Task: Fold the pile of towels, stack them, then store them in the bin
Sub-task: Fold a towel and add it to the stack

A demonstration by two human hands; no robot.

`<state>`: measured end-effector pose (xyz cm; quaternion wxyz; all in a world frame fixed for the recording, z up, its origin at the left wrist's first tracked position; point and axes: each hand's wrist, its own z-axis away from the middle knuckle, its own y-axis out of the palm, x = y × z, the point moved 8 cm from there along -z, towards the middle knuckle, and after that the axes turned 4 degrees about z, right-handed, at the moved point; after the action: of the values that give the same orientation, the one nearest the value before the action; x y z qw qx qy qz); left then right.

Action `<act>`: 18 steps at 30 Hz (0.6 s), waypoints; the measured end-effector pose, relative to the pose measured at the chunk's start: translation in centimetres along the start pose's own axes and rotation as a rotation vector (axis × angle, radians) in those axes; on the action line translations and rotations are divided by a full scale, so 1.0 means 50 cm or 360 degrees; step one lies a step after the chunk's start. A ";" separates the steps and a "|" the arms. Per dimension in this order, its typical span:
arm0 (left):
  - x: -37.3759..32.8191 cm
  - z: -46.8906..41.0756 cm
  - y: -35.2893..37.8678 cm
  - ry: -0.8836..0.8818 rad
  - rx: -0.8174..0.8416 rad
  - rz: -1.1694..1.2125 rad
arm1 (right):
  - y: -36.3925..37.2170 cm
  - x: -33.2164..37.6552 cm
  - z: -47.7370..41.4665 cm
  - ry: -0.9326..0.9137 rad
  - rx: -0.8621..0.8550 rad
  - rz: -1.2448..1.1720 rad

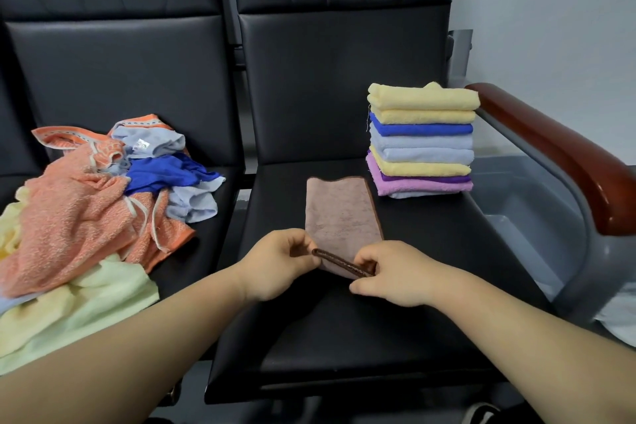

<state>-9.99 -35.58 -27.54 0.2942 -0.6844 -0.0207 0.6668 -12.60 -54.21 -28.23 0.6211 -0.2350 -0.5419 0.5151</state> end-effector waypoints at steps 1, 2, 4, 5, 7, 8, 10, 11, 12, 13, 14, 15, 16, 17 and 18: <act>-0.003 0.000 -0.002 -0.0005 -0.0019 -0.0014 | -0.005 0.001 -0.001 -0.0006 -0.0043 0.0050; -0.005 0.000 -0.008 -0.0016 -0.0044 -0.0008 | -0.012 -0.001 -0.003 0.0006 -0.0084 0.0081; -0.010 -0.003 -0.029 -0.0034 -0.0101 0.0031 | -0.032 -0.010 -0.006 0.0035 -0.0164 0.0041; -0.013 -0.004 -0.042 -0.0041 -0.0131 0.0029 | -0.045 -0.014 -0.008 0.0042 -0.0203 -0.0032; -0.018 -0.005 -0.061 -0.0090 -0.0155 0.0105 | -0.066 -0.022 -0.007 0.0068 -0.0232 -0.0316; -0.015 -0.004 -0.066 -0.0153 -0.0148 0.0206 | -0.068 -0.028 -0.005 0.0104 -0.0182 -0.0545; -0.003 0.003 -0.064 -0.0358 -0.0035 0.0402 | -0.051 -0.033 0.002 0.0254 0.0090 -0.1067; 0.002 0.011 -0.058 -0.0477 0.0067 0.0478 | -0.039 -0.032 0.009 0.0330 0.0255 -0.1225; 0.008 0.021 -0.051 -0.0590 0.0168 0.0540 | -0.030 -0.030 0.014 0.0371 0.0383 -0.1277; 0.015 0.028 -0.047 -0.0674 0.0237 0.0570 | -0.023 -0.028 0.018 0.0395 0.0457 -0.1301; 0.022 0.031 -0.048 -0.0727 0.0250 0.0580 | -0.019 -0.028 0.016 0.0411 0.0482 -0.1338; 0.029 0.031 -0.052 -0.0754 0.0215 0.0571 | -0.015 -0.030 0.013 0.0433 0.0481 -0.1404; 0.035 0.028 -0.057 -0.0760 0.0147 0.0558 | -0.012 -0.031 0.008 0.0451 0.0482 -0.1472; 0.042 0.024 -0.062 -0.0756 0.0066 0.0547 | -0.008 -0.031 0.005 0.0461 0.0498 -0.1516; 0.048 0.019 -0.068 -0.0745 -0.0018 0.0543 | -0.003 -0.031 -0.001 0.0453 0.0527 -0.1516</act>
<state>-9.38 -31.38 -28.19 0.1614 -0.5071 0.0237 0.8463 -12.33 -55.66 -28.78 0.8829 0.0711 -0.4102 0.2172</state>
